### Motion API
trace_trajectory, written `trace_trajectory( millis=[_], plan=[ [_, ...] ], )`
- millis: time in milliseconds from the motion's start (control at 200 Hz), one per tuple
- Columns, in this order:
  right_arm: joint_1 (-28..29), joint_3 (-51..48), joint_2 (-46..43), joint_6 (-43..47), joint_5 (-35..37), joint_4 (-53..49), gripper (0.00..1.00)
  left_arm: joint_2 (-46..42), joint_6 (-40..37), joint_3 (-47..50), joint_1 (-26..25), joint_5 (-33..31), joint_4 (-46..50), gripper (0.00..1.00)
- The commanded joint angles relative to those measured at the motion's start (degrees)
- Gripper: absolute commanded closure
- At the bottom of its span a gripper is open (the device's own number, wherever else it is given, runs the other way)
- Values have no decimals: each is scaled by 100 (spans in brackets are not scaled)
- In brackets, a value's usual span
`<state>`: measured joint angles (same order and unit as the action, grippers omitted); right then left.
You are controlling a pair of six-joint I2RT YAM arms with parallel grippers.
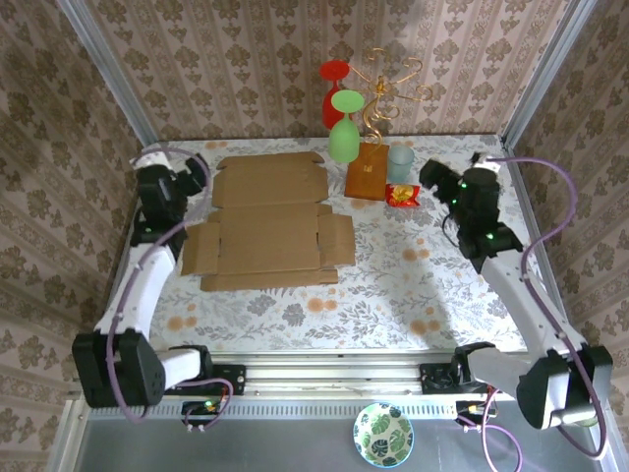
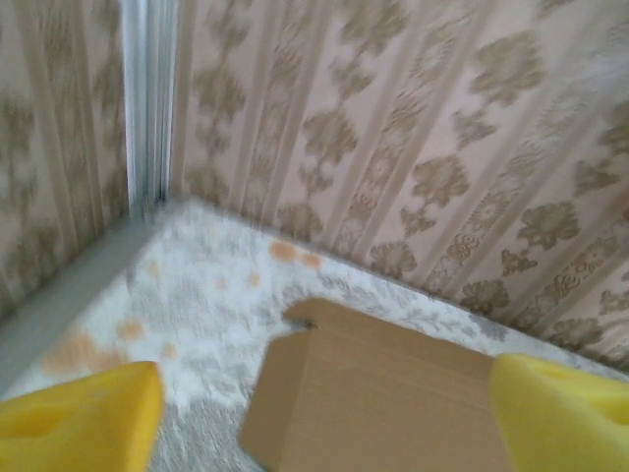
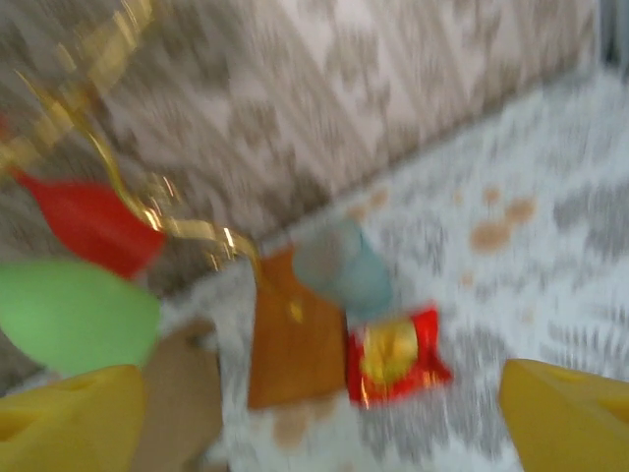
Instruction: Fold the paper box
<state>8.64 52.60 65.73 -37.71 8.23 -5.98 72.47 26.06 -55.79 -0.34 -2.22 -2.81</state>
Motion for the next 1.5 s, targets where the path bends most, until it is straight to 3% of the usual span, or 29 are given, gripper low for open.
trace_trajectory(
  millis=[0, 45, 170, 360, 485, 725, 830, 1155, 1320, 1495],
  plan=[
    [664, 79, 363, -1502, -690, -1548, 27, 1098, 954, -491, -49, 1911, 2483, 42],
    [881, -48, 481, -2020, -930, -1496, 29, 1392, 896, -709, -78, 2030, 2854, 57],
    [1515, -763, 713, -3494, -1412, -566, 28, 1949, 874, -754, -90, 1957, 3417, 73],
    [2185, -1442, 1315, -4985, -1502, 1024, 24, 2355, 729, -296, -203, 1804, 3147, 76],
    [2536, -1563, 1893, -5554, -1448, 1693, 26, 2657, 803, -68, -258, 2117, 2918, 80],
    [2640, -1635, 2611, -6034, -1290, 2266, 28, 2924, 1072, 206, -780, 2191, 2655, 81],
    [2426, -1844, 2812, -6149, -1197, 2863, 34, 2880, 1168, 332, -830, 2146, 2599, 81],
    [1772, -1955, 2821, -5740, -1137, 3175, 40, 2905, 1006, 219, -830, 2112, 2752, 82],
    [1676, -1873, 3028, -5710, -1180, 3253, 42, 2922, 1006, 175, -857, 2094, 2742, 82],
    [1750, -1823, 3343, -6004, -1223, 3595, 52, 2923, 1006, 95, -889, 2093, 2763, 82]
  ],
)
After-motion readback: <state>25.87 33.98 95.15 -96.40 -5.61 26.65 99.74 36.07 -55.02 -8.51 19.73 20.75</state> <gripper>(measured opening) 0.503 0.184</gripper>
